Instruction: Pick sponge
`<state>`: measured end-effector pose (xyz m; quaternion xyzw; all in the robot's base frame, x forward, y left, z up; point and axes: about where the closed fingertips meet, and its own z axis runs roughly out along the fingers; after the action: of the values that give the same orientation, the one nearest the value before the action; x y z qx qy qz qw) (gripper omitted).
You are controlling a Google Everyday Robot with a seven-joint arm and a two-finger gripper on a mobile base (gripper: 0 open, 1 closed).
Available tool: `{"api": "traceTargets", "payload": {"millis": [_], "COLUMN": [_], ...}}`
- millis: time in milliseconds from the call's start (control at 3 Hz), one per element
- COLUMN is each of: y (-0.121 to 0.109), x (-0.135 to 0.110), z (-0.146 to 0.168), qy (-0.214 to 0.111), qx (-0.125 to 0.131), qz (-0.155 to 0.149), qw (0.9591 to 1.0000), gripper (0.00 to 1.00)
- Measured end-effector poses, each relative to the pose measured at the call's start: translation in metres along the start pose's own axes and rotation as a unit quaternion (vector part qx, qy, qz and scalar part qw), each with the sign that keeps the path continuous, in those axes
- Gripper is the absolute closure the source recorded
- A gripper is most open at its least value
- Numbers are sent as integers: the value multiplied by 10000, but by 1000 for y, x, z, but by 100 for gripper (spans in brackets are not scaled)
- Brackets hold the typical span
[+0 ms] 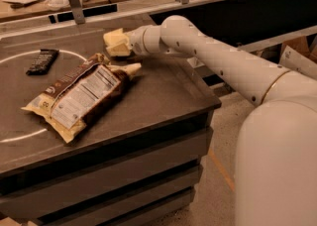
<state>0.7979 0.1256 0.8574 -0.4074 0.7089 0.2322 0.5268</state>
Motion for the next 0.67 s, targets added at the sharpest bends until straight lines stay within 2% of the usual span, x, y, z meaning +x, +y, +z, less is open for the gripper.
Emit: {"api": "traceTargets", "payload": {"millis": [333, 667], "y": [19, 31], "x": [-45, -92], "z": [-5, -13], "qy": [-647, -1145], "qx": [-778, -1289], "qz": [-376, -1230], "qw": [9942, 9773], "gripper": [100, 100]}}
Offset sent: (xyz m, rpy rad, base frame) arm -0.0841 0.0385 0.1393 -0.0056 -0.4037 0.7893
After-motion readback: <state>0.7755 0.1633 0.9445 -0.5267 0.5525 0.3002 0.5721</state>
